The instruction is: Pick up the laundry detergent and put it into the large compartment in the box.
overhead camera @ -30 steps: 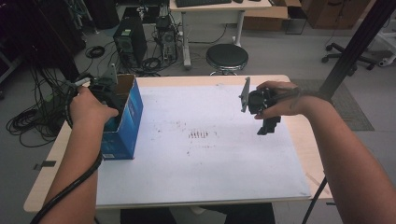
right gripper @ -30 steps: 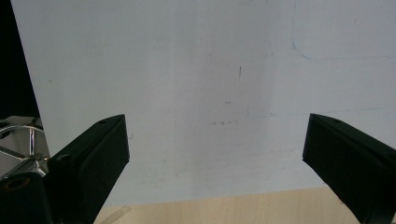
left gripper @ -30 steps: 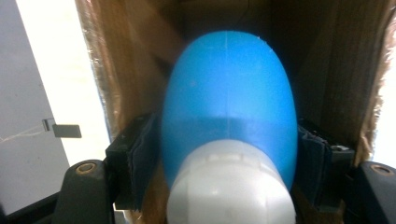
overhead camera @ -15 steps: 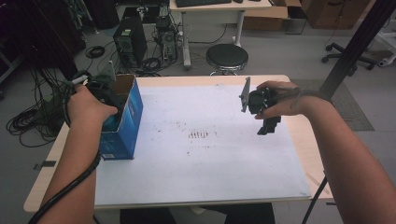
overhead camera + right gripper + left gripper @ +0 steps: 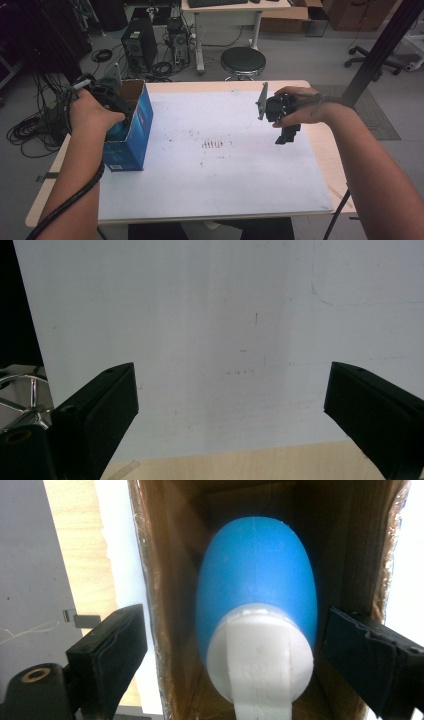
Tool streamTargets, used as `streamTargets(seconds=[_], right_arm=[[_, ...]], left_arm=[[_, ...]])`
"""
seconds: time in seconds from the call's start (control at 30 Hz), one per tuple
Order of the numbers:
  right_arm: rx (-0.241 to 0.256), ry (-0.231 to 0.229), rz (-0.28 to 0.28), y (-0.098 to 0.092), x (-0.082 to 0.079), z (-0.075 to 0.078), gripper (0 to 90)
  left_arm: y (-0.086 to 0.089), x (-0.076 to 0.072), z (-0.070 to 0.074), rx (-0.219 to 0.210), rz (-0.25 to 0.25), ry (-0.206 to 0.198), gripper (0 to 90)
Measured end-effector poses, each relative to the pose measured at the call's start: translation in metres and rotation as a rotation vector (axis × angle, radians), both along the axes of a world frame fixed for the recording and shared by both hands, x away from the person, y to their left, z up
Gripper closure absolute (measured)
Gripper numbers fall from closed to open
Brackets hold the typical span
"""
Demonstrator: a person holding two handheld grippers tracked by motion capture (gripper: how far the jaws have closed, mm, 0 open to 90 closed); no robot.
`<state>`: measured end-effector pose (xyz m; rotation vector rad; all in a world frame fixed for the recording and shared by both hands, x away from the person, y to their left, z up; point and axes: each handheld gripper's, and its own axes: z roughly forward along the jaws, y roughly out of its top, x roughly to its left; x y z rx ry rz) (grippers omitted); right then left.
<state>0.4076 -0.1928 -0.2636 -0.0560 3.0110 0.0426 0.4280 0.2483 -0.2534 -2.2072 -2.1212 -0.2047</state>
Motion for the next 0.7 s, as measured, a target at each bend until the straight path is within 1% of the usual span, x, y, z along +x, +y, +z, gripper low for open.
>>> streamTargets(seconds=[0.07, 0.1, 0.23, 0.3, 0.37, 0.4, 0.47, 0.5, 0.57, 0.6, 0.63, 0.7], right_arm=[[0.002, 0.000, -0.002, -0.001, 0.000, 0.000, 7.0], [0.001, 0.000, -0.003, -0.001, 0.000, 0.000, 7.0], [0.004, 0.001, -0.005, -0.002, 0.000, 0.001, 7.0], [0.003, 0.001, -0.006, -0.002, 0.000, 0.001, 7.0], [0.001, 0.001, -0.008, -0.003, 0.000, 0.001, 7.0], [0.002, 0.001, -0.008, -0.003, 0.000, 0.001, 7.0], [0.002, 0.001, -0.007, -0.003, 0.000, 0.001, 7.0], [0.003, 0.001, -0.008, -0.004, 0.000, 0.001, 7.0], [0.001, 0.000, -0.011, -0.004, 0.000, 0.001, 7.0], [0.003, 0.000, -0.013, -0.004, 0.001, 0.001, 7.0], [0.003, 0.001, -0.013, -0.005, 0.001, 0.001, 7.0], [0.004, 0.002, -0.013, -0.005, 0.001, 0.001, 7.0]], left_arm=[[-0.001, 0.000, 0.001, 0.002, -0.003, 0.002, 6.5], [-0.001, 0.000, 0.002, 0.002, -0.008, -0.002, 5.7], [-0.002, 0.000, 0.004, 0.001, -0.018, 0.001, 2.2], [-0.003, 0.000, 0.006, 0.007, -0.029, 0.006, 0.2], [-0.005, -0.001, 0.010, 0.005, -0.040, -0.005, 0.2], [-0.006, -0.001, 0.011, 0.004, -0.049, -0.006, 0.2], [-0.009, -0.002, 0.015, 0.017, -0.073, -0.005, 0.2], [-0.011, -0.002, 0.018, 0.023, -0.095, -0.008, 0.2], [-0.015, -0.003, 0.022, 0.037, -0.120, 0.009, 0.2], [-0.019, -0.003, 0.025, 0.050, -0.141, 0.014, 0.2], [-0.021, -0.003, 0.027, 0.064, -0.153, 0.006, 0.2], [-0.025, -0.003, 0.032, 0.070, -0.174, 0.007, 0.2]])
